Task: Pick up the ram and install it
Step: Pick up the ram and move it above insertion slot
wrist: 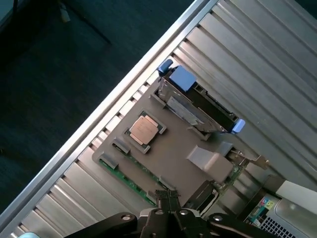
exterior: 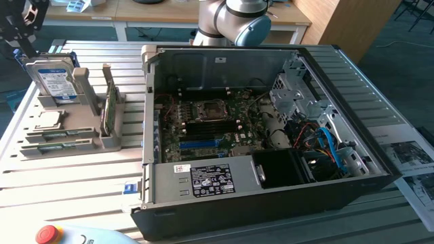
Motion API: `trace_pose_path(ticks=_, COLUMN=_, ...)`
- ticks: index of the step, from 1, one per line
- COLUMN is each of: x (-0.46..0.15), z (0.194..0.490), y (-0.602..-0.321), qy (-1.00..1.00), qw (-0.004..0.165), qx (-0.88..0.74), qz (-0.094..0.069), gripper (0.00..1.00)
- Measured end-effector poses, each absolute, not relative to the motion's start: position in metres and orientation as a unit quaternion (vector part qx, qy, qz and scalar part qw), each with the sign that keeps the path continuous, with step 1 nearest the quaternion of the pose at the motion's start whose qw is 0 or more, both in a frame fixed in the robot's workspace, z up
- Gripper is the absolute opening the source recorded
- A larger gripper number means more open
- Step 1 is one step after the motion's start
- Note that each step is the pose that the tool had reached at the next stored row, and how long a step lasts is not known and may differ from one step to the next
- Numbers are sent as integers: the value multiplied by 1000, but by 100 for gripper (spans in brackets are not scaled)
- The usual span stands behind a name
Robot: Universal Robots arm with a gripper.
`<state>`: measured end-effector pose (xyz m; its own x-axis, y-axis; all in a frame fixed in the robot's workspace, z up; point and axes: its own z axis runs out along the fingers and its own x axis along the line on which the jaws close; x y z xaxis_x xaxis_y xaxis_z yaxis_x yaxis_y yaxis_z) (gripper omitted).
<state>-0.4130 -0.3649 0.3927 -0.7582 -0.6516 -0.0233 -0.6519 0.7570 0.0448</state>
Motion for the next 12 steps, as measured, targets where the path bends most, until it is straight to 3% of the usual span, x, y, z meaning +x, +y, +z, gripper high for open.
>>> trace_pose_path(ticks=12, x=-413, z=393, y=-365, qy=895, qw=0, qx=-446, qz=25, gripper=10)
